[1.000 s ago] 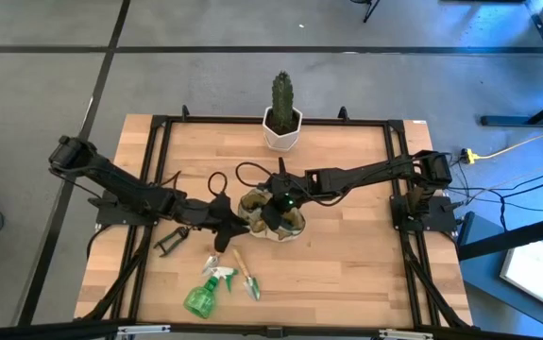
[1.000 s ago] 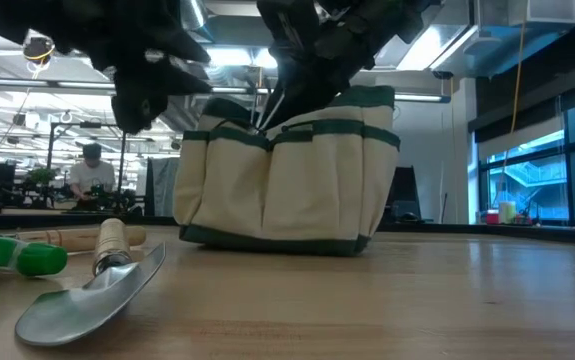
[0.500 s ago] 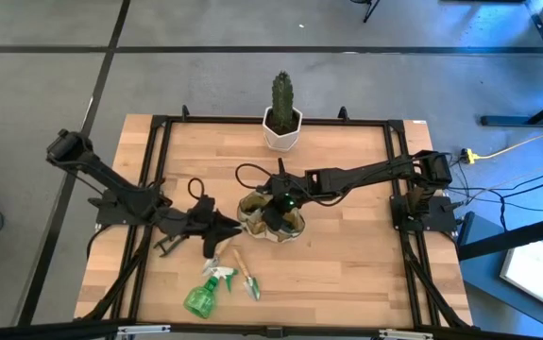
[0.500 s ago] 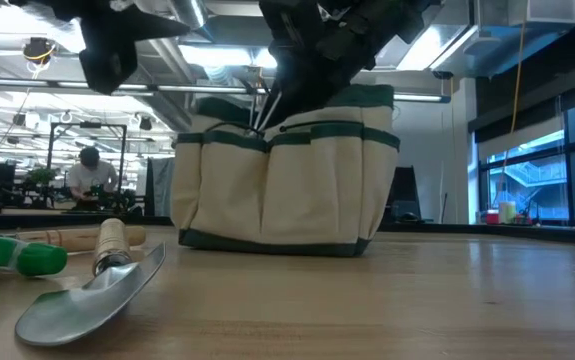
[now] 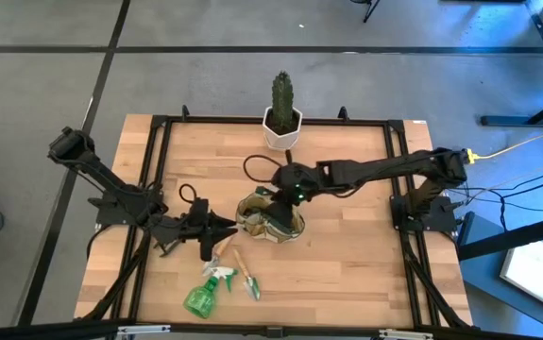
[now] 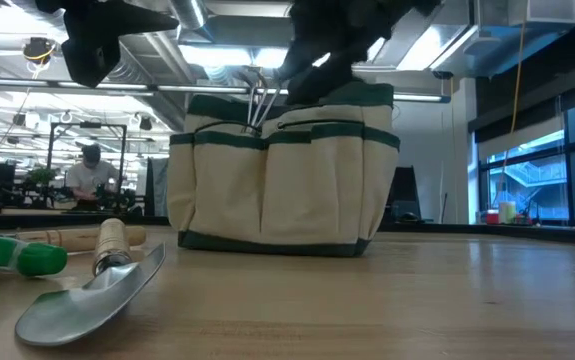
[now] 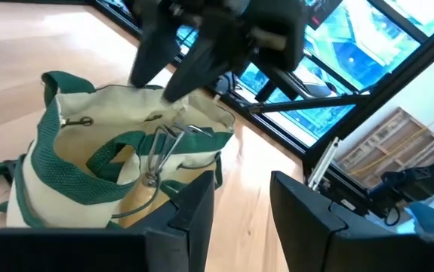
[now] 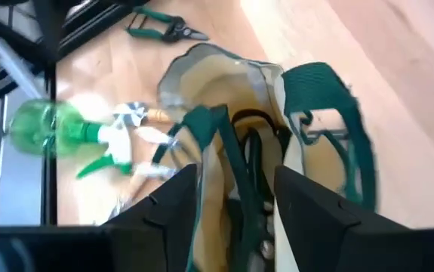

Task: Pick & Place Garden tools in Gardening bag
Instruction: Adjust the green gardening bag

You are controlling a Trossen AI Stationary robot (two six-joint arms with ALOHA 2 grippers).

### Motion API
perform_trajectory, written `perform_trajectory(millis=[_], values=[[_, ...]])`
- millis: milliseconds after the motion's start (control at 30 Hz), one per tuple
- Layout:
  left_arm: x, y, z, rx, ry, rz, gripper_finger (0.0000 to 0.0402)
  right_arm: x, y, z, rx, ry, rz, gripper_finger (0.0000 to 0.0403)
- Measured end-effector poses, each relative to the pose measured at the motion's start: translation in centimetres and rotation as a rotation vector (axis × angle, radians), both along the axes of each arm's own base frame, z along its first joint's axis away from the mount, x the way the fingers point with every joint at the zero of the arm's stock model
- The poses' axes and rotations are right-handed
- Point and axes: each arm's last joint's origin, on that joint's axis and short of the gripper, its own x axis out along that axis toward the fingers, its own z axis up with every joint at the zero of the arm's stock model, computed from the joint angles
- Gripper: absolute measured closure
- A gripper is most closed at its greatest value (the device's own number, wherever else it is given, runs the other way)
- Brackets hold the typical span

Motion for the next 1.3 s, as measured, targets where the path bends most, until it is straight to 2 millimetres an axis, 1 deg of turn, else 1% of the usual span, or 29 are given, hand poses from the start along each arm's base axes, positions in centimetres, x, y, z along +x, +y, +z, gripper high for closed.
perform_trajectory(millis=[67, 200, 267, 333, 400, 567, 667, 767, 867, 933, 1000, 1100, 1200, 1267, 1300], values=[[0.0, 0.0, 0.0, -0.002, -0.002, 0.004, 0.0277, -0.8, 0.0, 1.2, -0.022, -0.019, 0.026, 0.0225], [0.0, 0.0, 0.0, -0.022, -0.006, -0.001, 0.0277, -3.0, 0.3, 3.3, -0.04, -0.01, 0.059, 0.0226], [0.0, 0.0, 0.1, -0.061, -0.019, 0.005, 0.0277, -4.2, 0.5, 3.9, -0.044, 0.033, 0.071, 0.0226], [0.0, 0.0, 0.1, -0.098, -0.025, 0.012, 0.0277, -5.0, 0.9, 4.2, -0.046, 0.067, 0.085, 0.0226], [0.1, -0.1, 0.0, -0.127, -0.021, 0.017, 0.0277, -6.0, 1.2, 3.8, -0.05, 0.154, 0.101, 0.0226], [0.5, -0.4, -1.3, -0.175, 0.031, 0.03, 0.0277, -7.4, 2.9, 2.5, -0.063, 0.296, 0.16, 0.0226], [0.7, -0.9, -2.0, -0.226, 0.042, 0.033, 0.0277, -8.5, 4.7, 1.6, -0.059, 0.371, 0.288, 0.0226], [0.9, -1.5, -2.5, -0.259, 0.027, 0.048, 0.0277, -9.4, 7.1, 1.2, -0.05, 0.393, 0.406, 0.0227], [1.1, -1.7, -2.8, -0.288, -0.006, 0.112, 0.0277, -10.3, 9.5, 1.1, -0.081, 0.39, 0.486, 0.0232], [1.1, -1.7, -3.1, -0.319, -0.025, 0.17, 0.0277, -10.8, 10.7, 1.1, -0.102, 0.379, 0.526, 0.0238], [1.3, -1.7, -3.5, -0.358, -0.041, 0.211, 0.0277, -11.1, 11.6, 1.1, -0.118, 0.364, 0.55, 0.0244], [1.6, -1.9, -4.2, -0.404, -0.038, 0.232, 0.0277, -11.6, 12.1, 0.8, -0.139, 0.366, 0.596, 0.0251], [2.3, -2.5, -4.5, -0.448, -0.038, 0.248, 0.0277, -12.6, 11.6, 0.3, -0.141, 0.372, 0.628, 0.0253], [3.0, -3.0, -4.1, -0.45, -0.05, 0.258, 0.028, -13.1, 11.3, 0.0, -0.134, 0.299, 0.637, 0.0253], [3.4, -3.2, -3.9, -0.438, -0.056, 0.267, 0.0283, -13.5, 11.1, -0.4, -0.13, 0.269, 0.639, 0.0253]])
